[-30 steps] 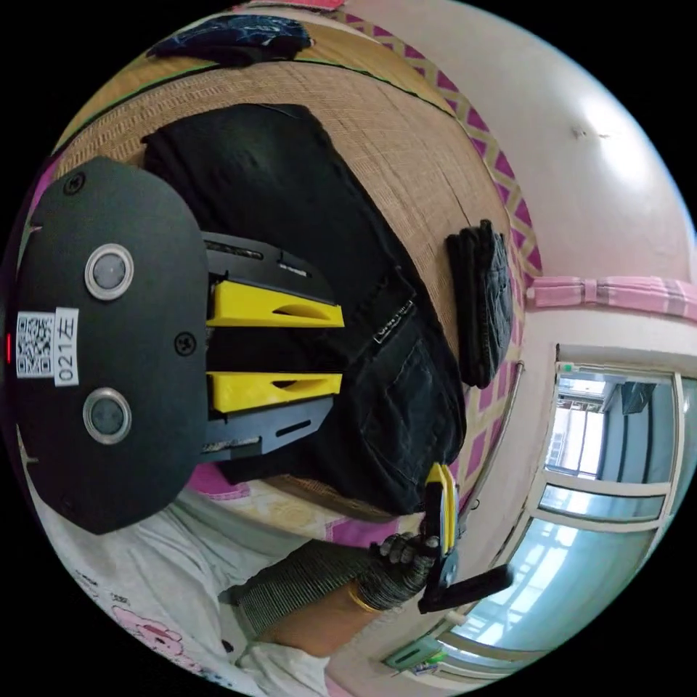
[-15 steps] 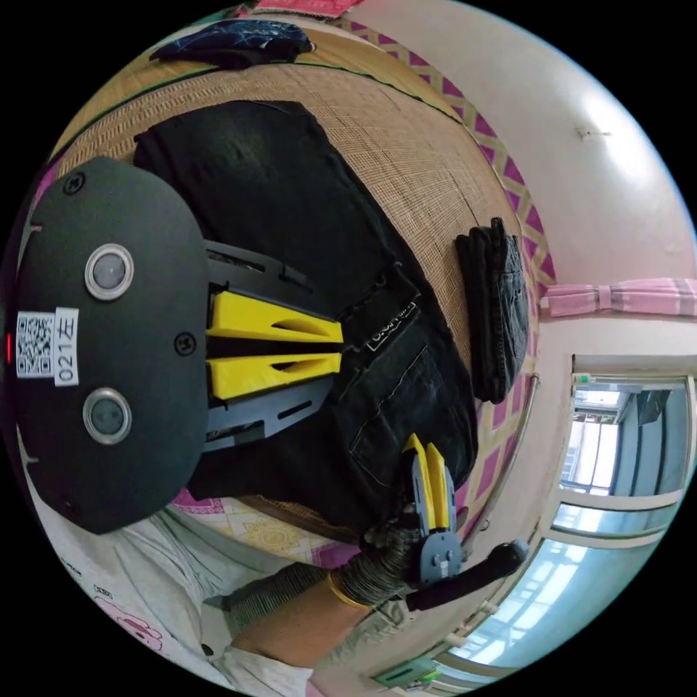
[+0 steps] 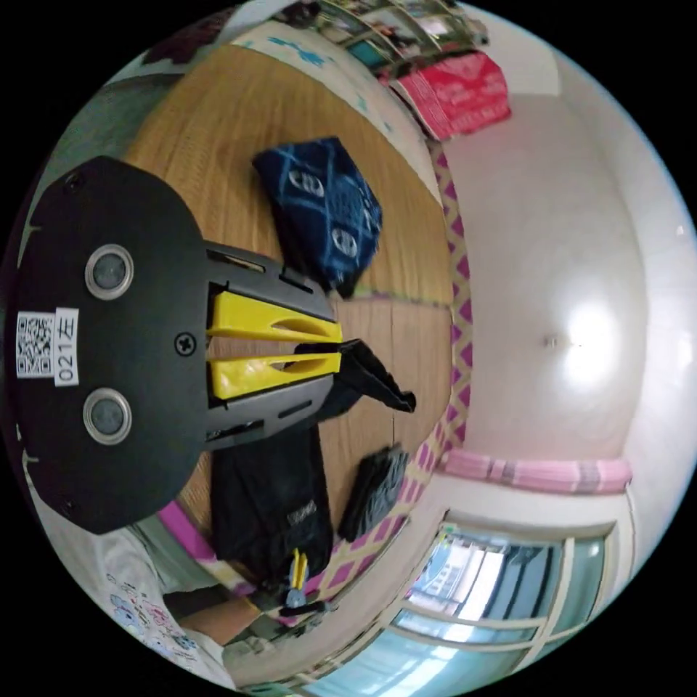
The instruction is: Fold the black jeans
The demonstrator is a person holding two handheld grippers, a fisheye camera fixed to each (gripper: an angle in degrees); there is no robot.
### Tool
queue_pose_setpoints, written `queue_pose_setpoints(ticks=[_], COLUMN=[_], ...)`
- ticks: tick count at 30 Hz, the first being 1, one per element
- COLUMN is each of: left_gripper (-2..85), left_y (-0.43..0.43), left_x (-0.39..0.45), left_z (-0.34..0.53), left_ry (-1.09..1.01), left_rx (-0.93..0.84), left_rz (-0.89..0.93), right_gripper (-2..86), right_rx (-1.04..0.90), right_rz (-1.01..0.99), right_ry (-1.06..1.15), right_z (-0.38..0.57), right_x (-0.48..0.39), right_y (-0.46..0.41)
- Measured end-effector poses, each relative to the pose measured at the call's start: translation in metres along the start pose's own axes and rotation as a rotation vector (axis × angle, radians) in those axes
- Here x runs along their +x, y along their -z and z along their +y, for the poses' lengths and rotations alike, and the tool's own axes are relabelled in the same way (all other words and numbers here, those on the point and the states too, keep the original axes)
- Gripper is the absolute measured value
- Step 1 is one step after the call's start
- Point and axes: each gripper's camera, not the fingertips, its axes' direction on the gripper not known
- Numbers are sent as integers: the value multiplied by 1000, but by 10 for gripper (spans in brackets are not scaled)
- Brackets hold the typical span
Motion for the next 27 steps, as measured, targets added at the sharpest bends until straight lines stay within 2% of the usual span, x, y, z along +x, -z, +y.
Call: queue_pose_setpoints(ticks=[3,4,9,11,12,13,14,15,19,21,24,27], left_gripper=[-9,-9,-9,-9,-8,-7,-6,-2,45,63,83,93], left_y=[-6,-19,-75,-78,-67,-51,-46,-47,-81,-94,-107,-121], left_x=[-91,-120,-182,-193,-193,-177,-164,-131,32,101,182,233], left_z=[18,28,60,65,64,58,54,43,34,42,50,47], left_ry=[162,211,381,488,537,467,405,253,-284,-456,-623,-723], left_rx=[-38,-89,-225,-252,-205,-79,-35,-27,-156,-194,-201,-206], left_rz=[-96,-71,-44,-151,-258,-278,-267,-198,167,263,378,396], right_gripper=[103,103,102,102,102,102,102,102,102,103,103,103], right_rx=[-1,-2,-2,-2,-2,-3,-4,-4,-3,-3,-4,-5], right_rz=[-1,-3,0,0,-2,-8,-14,-16,-12,-9,-21,-32], right_ry=[-7,-8,-7,-7,-8,-11,-14,-15,-13,-11,-17,-22], right_z=[2,3,7,9,9,10,11,12,16,17,20,23], right_x=[-3,-3,-7,-8,-8,-7,-6,-6,-8,-8,-6,-4], right_y=[1,2,4,6,6,6,7,7,9,10,11,12])
